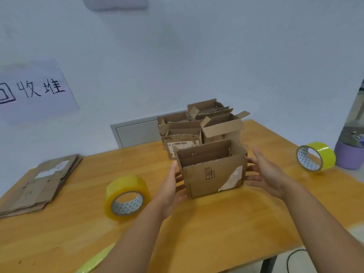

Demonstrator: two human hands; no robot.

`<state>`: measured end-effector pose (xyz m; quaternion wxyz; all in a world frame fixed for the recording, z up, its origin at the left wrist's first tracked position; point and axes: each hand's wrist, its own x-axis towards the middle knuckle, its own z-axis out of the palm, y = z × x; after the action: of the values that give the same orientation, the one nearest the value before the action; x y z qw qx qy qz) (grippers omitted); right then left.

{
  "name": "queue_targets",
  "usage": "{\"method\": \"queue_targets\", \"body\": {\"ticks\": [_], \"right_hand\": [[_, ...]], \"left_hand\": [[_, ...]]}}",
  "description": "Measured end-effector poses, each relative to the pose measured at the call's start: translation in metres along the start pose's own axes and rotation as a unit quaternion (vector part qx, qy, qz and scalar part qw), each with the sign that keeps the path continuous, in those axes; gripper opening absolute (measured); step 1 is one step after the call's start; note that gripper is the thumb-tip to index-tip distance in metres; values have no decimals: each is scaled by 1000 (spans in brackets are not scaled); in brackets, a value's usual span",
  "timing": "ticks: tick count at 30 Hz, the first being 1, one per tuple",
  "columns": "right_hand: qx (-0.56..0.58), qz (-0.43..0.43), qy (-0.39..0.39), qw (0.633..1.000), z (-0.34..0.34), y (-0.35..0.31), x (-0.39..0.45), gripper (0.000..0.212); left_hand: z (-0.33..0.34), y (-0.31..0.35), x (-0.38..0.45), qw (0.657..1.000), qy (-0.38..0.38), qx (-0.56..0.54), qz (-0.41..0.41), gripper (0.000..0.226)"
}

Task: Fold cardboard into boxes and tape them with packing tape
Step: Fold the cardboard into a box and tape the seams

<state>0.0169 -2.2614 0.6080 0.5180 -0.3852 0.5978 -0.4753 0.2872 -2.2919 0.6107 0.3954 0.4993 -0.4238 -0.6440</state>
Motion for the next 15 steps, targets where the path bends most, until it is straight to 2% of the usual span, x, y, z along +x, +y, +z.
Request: {"method": "queue_targets", "body": {"ticks": [2,4,6,8,9,11,13,15], "right_hand": [[45,-17,9,999,-3,9,-2,55],[52,-47,-12,997,-8,22,-7,32],[-22,-79,-38,996,-16,36,-14,28],[-121,-112,-40,985,-23,44,-21,33],[-163,-131,-31,977,-27,45,-21,29],[-194,-150,-2,970,-34,46,-19,8],[-208,-172,25,963,-43,47,-11,27],[-247,-180,51,951,-51,43,1,35]], "left_hand": [[0,-9,0,999,16,-19,21,47],[-3,-20,-6,998,20,-9,55,30],[-6,-34,-10,991,-24,91,95,20],[-5,-43,-10,962,-82,232,122,14],[-2,-44,-9,944,-107,282,136,20],[8,-43,-7,916,-139,339,166,37],[22,-43,2,882,-172,392,197,54],[36,-42,18,831,-187,485,201,67]]}}
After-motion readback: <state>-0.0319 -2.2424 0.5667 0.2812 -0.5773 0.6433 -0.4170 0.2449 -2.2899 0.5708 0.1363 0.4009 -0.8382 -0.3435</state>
